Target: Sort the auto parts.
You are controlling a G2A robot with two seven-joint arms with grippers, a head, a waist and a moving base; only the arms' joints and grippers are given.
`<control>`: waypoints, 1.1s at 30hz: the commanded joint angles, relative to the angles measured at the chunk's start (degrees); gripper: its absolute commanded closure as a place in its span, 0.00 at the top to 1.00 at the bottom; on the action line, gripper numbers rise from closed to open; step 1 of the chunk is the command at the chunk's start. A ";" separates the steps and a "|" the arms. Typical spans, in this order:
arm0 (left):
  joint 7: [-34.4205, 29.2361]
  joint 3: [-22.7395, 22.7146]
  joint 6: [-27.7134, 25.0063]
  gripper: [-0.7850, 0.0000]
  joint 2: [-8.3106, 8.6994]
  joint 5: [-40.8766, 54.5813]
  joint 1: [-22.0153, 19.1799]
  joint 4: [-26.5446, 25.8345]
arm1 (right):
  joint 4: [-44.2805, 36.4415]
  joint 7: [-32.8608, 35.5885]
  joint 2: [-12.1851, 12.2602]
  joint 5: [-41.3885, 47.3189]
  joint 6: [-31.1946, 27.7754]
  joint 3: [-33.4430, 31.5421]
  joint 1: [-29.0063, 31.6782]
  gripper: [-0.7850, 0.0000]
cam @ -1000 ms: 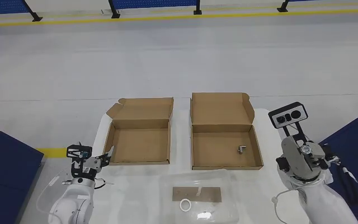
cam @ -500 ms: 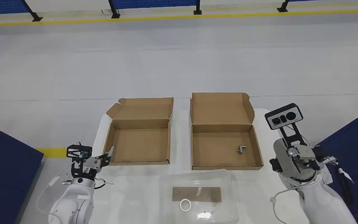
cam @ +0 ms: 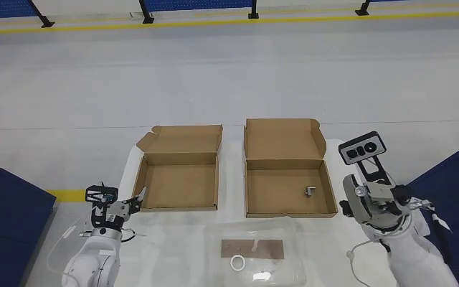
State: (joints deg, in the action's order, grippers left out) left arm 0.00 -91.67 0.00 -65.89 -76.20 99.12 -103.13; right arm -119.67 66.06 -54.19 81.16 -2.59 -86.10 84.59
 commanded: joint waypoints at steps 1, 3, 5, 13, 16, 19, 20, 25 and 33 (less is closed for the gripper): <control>0.00 0.00 0.00 1.00 0.00 0.00 0.00 0.00 | 0.47 0.69 0.16 -3.44 0.88 -1.79 0.63 0.00; 0.00 0.00 0.00 1.00 0.00 0.00 0.00 0.00 | 0.93 1.56 0.48 -8.67 2.01 -4.29 1.49 0.00; 0.00 0.00 0.00 1.00 0.00 0.00 0.00 0.00 | 1.53 2.49 0.68 -11.59 2.42 -6.73 2.98 0.00; 0.00 0.00 0.00 1.00 0.00 0.00 0.00 0.00 | 3.31 6.20 1.58 -31.15 -0.69 -17.52 12.34 0.00; 0.00 0.00 0.00 1.00 0.00 0.00 0.00 0.00 | 5.49 6.58 1.42 -32.77 -3.13 -19.16 16.12 0.00; 0.00 0.00 0.00 1.00 0.00 0.00 0.00 0.00 | 6.09 7.18 1.49 -36.78 -4.60 -20.86 18.14 0.00; 0.00 0.00 0.00 1.00 0.00 0.00 0.00 0.00 | 6.09 7.18 1.49 -36.78 -4.60 -20.86 18.14 0.00; 0.00 0.00 0.00 1.00 0.00 0.00 0.00 0.00 | 6.09 7.18 1.49 -36.78 -4.60 -20.86 18.14 0.00; 0.00 0.00 0.00 1.00 0.00 0.00 0.00 0.00 | 1.76 -0.29 2.59 -61.15 4.87 -21.61 15.90 0.00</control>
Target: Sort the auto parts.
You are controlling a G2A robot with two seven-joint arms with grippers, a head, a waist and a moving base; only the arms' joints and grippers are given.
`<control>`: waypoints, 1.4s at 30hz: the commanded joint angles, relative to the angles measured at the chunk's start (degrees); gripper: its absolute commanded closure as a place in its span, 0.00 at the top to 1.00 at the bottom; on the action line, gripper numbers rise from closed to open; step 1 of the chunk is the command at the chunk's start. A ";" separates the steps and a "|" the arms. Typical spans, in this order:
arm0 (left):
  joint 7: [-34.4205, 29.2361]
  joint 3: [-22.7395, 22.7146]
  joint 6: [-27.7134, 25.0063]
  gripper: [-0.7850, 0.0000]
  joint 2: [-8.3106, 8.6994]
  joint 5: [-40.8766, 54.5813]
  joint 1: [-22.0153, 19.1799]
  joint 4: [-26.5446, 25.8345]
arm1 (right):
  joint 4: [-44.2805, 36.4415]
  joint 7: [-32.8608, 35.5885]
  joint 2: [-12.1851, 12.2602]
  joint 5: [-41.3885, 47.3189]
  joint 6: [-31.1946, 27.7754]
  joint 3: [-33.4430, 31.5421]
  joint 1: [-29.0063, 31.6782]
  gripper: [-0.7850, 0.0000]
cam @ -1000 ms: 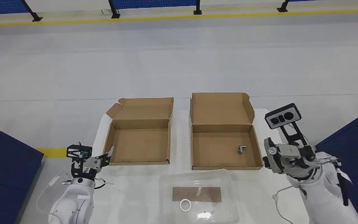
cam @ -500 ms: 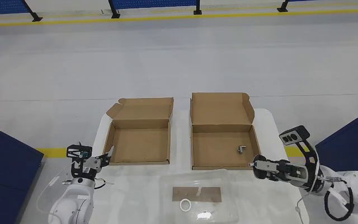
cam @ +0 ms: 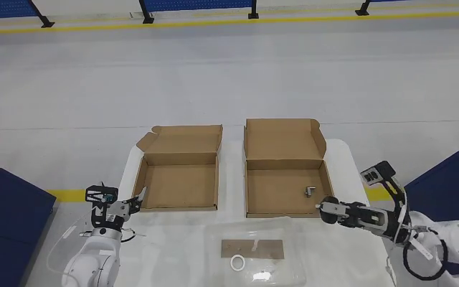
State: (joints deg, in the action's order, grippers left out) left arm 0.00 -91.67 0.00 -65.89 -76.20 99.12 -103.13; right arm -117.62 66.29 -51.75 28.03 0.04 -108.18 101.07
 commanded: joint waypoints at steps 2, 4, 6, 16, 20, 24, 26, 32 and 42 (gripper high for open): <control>0.00 0.00 0.00 1.00 0.00 0.00 0.00 0.00 | -0.43 -1.64 0.55 -14.56 5.25 1.43 -2.61 0.00; 0.00 0.00 0.00 1.00 0.00 0.00 0.00 0.00 | -0.20 -1.54 0.95 -20.06 8.12 3.35 -4.95 0.00; 0.00 0.00 0.00 1.00 0.00 0.00 0.00 0.00 | 0.40 -0.94 1.36 -26.10 10.60 5.90 -7.41 0.00; 0.00 0.00 0.00 1.00 0.00 0.00 0.00 0.00 | 8.06 -0.53 1.54 -38.64 14.64 19.77 -18.46 0.00; 0.00 0.00 0.00 1.00 0.00 0.00 0.00 0.00 | 8.06 -0.53 1.54 -38.64 14.64 19.77 -18.46 0.00; 0.00 0.00 0.00 1.00 0.00 0.00 0.00 0.00 | 8.06 -0.53 1.54 -38.64 14.64 19.77 -18.46 0.00; 0.00 0.00 0.00 1.00 0.00 0.00 0.00 0.00 | 8.06 -0.53 1.54 -38.64 14.64 19.77 -18.46 0.00; 0.00 0.00 0.00 1.00 0.00 0.00 0.00 0.00 | 9.68 -3.33 1.41 -40.82 15.86 21.29 -19.73 0.00; 0.00 0.00 0.00 1.00 0.00 0.00 0.00 0.00 | 22.88 -3.53 -0.63 -53.26 25.82 38.15 -38.41 0.00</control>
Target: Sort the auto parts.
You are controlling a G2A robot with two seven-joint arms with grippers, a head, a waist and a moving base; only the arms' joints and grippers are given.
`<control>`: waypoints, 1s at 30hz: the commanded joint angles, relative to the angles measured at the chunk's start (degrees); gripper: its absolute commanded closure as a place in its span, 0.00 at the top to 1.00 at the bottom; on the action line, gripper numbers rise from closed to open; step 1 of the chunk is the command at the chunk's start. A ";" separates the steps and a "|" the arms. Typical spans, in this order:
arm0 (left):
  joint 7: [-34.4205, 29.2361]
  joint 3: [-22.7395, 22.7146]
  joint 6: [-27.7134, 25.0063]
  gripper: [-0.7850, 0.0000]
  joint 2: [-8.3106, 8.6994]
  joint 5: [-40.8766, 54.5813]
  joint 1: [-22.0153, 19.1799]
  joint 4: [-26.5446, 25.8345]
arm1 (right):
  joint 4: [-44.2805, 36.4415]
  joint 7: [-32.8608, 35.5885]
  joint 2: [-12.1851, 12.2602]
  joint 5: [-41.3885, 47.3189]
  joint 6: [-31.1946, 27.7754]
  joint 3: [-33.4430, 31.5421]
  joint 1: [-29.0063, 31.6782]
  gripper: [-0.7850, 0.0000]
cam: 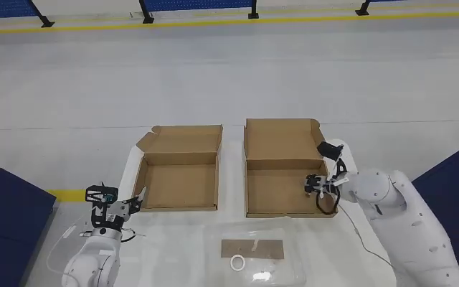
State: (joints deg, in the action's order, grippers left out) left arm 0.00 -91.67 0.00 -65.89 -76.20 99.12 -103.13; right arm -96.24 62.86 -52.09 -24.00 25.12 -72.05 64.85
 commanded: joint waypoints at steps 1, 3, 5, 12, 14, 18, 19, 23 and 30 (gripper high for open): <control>0.00 0.00 0.00 1.00 0.00 0.00 0.00 0.00 | 2.86 -0.30 -0.65 -2.86 1.57 4.03 -4.04 0.00; 0.00 0.00 0.00 1.00 0.00 0.00 0.00 0.00 | 5.53 -0.73 -1.49 -5.16 2.93 7.86 -7.32 0.00; 0.00 0.00 0.00 1.00 0.00 0.00 0.00 0.00 | 8.15 -1.00 -2.40 -6.68 4.07 11.37 -10.09 0.00; 0.00 0.00 0.00 1.00 0.00 0.00 0.00 0.00 | 16.17 -2.56 -5.43 -11.06 7.02 20.86 -16.34 0.00; 0.00 0.00 0.00 1.00 0.00 0.00 0.00 0.00 | 18.11 -3.06 -6.18 -11.44 7.49 22.62 -17.17 0.00; 0.00 0.00 0.00 1.00 0.00 0.00 0.00 0.00 | 20.06 -3.16 -6.96 -11.56 7.01 24.29 -18.09 0.00; 0.00 0.00 0.00 1.00 0.00 0.00 0.00 0.00 | 20.06 -3.16 -6.96 -11.56 7.01 24.29 -18.09 0.00; 0.00 0.00 0.00 1.00 0.00 0.00 0.00 0.00 | 20.06 -3.16 -6.96 -11.56 7.01 24.29 -18.09 0.00; 0.00 0.00 0.00 1.00 0.00 0.00 0.00 0.00 | 21.58 -5.36 -7.39 -13.11 6.70 25.01 -17.54 0.00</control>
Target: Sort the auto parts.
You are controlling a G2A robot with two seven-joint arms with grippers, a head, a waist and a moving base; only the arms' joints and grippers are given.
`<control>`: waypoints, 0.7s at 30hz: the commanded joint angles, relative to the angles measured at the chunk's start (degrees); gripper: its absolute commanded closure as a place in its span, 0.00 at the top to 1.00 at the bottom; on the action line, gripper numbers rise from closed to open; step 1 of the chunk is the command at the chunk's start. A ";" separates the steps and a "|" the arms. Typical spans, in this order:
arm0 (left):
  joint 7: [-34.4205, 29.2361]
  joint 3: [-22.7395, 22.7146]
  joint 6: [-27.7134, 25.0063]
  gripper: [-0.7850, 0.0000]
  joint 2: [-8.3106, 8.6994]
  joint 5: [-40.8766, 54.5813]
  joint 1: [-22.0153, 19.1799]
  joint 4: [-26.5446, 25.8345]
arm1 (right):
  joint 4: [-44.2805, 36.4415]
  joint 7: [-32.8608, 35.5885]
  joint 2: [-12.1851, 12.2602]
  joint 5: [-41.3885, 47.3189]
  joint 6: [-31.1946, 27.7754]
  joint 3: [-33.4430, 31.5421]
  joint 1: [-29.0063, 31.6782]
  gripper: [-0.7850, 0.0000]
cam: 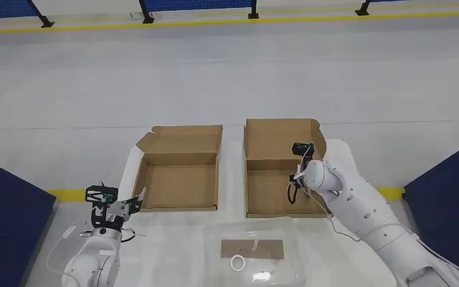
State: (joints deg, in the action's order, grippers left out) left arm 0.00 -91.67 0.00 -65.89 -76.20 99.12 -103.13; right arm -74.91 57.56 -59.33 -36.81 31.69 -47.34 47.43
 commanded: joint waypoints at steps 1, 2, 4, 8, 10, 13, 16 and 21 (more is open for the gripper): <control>0.00 0.00 0.00 1.00 0.00 0.00 0.00 0.00 | 0.62 -0.27 -0.36 -1.07 0.51 0.80 -0.35 0.00; 0.00 0.00 0.00 1.00 0.00 0.00 0.00 0.00 | 0.98 -0.53 -0.60 -2.09 1.18 1.44 -0.61 0.00; 0.00 0.00 0.00 1.00 0.00 0.00 0.00 0.00 | 1.60 -0.62 -1.18 -2.53 1.89 2.38 -1.15 0.00; 0.00 0.00 0.00 1.00 0.00 0.00 0.00 0.00 | 3.74 -1.19 -2.39 -3.58 2.99 4.19 -2.43 0.00; 0.00 0.00 0.00 1.00 0.00 0.00 0.00 0.00 | 5.02 -1.46 -3.02 -3.63 3.32 4.93 -2.96 0.00; 0.00 0.00 0.00 1.00 0.00 0.00 0.00 0.00 | 7.10 -2.02 -3.94 -3.19 3.21 5.79 -3.65 0.00; 0.00 0.00 0.00 1.00 0.00 0.00 0.00 0.00 | 9.07 -2.71 -4.85 -2.39 2.81 6.43 -4.17 0.00; 0.00 0.00 0.00 1.00 0.00 0.00 0.00 0.00 | 12.02 -3.99 -6.24 -0.95 2.14 7.11 -4.88 0.00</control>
State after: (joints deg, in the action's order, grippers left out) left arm 0.00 -91.67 0.00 -65.89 -76.20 99.12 -103.13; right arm -63.38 53.81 -65.36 -38.00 33.97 -40.30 42.66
